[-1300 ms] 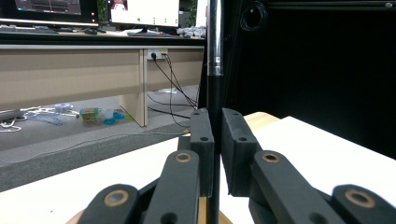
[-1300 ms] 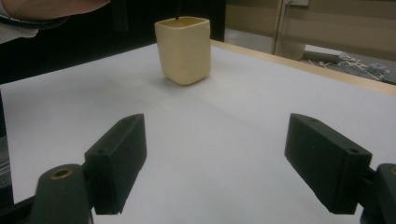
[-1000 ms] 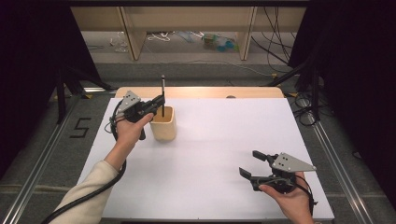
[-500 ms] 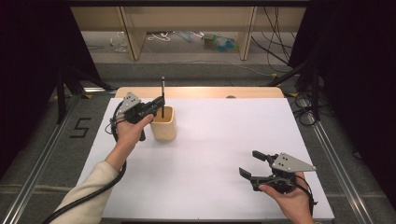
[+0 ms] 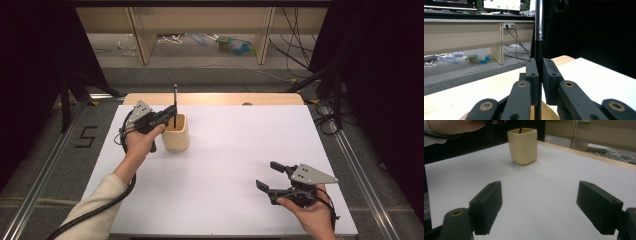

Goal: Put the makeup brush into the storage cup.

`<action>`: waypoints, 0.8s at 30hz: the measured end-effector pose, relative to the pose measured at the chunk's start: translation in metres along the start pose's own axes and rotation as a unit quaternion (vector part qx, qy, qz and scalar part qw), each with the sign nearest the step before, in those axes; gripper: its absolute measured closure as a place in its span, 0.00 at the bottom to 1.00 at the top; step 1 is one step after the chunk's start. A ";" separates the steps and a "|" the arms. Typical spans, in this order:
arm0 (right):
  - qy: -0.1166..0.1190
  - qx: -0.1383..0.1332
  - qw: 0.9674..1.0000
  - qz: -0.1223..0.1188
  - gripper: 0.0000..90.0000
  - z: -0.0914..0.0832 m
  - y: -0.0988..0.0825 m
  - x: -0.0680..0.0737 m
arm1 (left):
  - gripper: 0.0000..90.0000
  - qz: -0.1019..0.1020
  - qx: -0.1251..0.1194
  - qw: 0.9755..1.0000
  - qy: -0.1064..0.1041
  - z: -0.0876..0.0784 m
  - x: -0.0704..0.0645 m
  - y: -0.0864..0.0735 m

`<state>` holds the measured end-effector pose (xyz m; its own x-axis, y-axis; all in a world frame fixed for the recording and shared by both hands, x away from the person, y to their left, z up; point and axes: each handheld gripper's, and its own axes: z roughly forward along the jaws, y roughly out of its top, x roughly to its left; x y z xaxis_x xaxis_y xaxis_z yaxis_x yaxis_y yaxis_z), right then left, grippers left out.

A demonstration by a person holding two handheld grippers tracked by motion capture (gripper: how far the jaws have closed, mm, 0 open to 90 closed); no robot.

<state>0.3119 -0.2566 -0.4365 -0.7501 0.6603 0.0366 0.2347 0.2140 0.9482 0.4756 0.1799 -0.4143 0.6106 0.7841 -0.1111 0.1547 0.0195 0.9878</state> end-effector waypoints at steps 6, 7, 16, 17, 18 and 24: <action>0.003 0.007 1.000 0.010 0.24 -0.001 0.000 0.001 | 0.93 -0.005 0.002 1.000 0.000 0.000 0.000 -0.004; 0.003 0.008 1.000 0.010 0.24 -0.001 0.000 0.001 | 0.93 -0.003 0.002 1.000 0.001 0.000 0.001 -0.004; 0.009 0.002 1.000 0.014 0.24 0.001 -0.001 0.002 | 0.93 -0.003 0.002 1.000 0.000 0.001 0.001 -0.006; 0.009 0.002 1.000 0.014 0.24 0.001 -0.001 0.002 | 0.93 -0.003 0.002 1.000 0.000 0.001 0.001 -0.007; 0.009 0.002 1.000 0.014 0.24 0.001 -0.001 0.002 | 0.93 -0.003 0.002 1.000 0.000 0.001 0.001 -0.007; 0.005 -0.005 1.000 0.001 0.24 0.002 -0.001 0.000 | 0.93 -0.004 0.003 1.000 0.003 0.001 0.002 -0.008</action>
<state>0.3125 -0.2555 -0.4375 -0.7558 0.6535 0.0418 0.2297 0.2049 0.9514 0.4766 0.1805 -0.4230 0.6051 0.7873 -0.1185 0.1642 0.0222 0.9862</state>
